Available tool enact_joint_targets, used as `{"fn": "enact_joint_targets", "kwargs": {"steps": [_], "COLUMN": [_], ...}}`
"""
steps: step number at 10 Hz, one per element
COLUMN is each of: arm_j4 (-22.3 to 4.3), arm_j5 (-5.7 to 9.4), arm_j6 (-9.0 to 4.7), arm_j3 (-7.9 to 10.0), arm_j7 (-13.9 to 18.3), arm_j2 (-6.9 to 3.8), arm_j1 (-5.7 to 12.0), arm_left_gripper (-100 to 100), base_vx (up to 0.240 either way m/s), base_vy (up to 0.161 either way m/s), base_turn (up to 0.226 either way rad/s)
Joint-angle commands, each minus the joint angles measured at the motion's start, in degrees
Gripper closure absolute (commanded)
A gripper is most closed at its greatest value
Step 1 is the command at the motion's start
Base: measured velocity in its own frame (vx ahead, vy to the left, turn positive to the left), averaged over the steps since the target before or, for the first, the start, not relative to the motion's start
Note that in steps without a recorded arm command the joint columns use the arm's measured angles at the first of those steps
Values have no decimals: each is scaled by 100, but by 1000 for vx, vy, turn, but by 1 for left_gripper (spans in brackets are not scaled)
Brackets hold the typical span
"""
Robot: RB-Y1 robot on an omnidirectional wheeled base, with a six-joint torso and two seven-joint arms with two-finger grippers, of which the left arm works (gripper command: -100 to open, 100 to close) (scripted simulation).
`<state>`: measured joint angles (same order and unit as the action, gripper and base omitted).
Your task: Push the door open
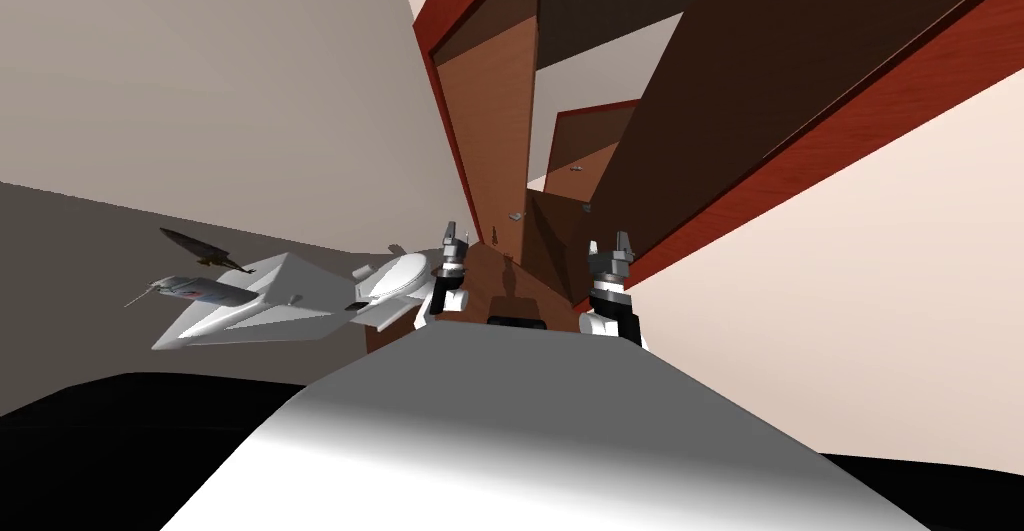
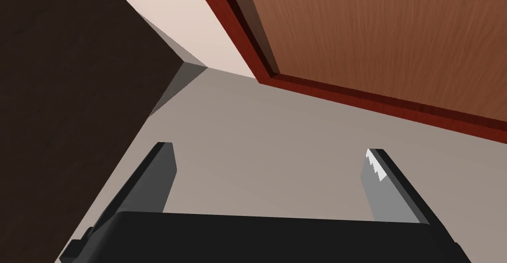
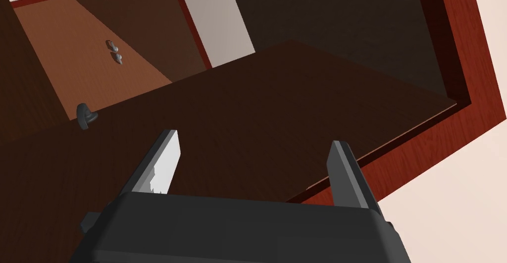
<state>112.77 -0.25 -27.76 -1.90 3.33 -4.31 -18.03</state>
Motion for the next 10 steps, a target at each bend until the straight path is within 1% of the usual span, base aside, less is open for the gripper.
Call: {"fn": "enact_joint_targets", "kwargs": {"steps": [1, 5, 9, 10], "arm_j4": [-234, -867, -1572, -1592], "arm_j5": [2, -2, -7, -7], "arm_j6": [-46, -203, -369, -369], "arm_j3": [-34, -136, -244, -244], "arm_j7": [14, 38, 64, 64], "arm_j2": [-25, -63, -90, -90], "arm_j1": [89, 335, 594, 594], "arm_left_gripper": [-100, -100, -100, -100], "base_vx": [88, 99, 90, 65], "base_vy": [48, 54, 54, 33], "base_turn": [-79, -70, -71, -19]}}
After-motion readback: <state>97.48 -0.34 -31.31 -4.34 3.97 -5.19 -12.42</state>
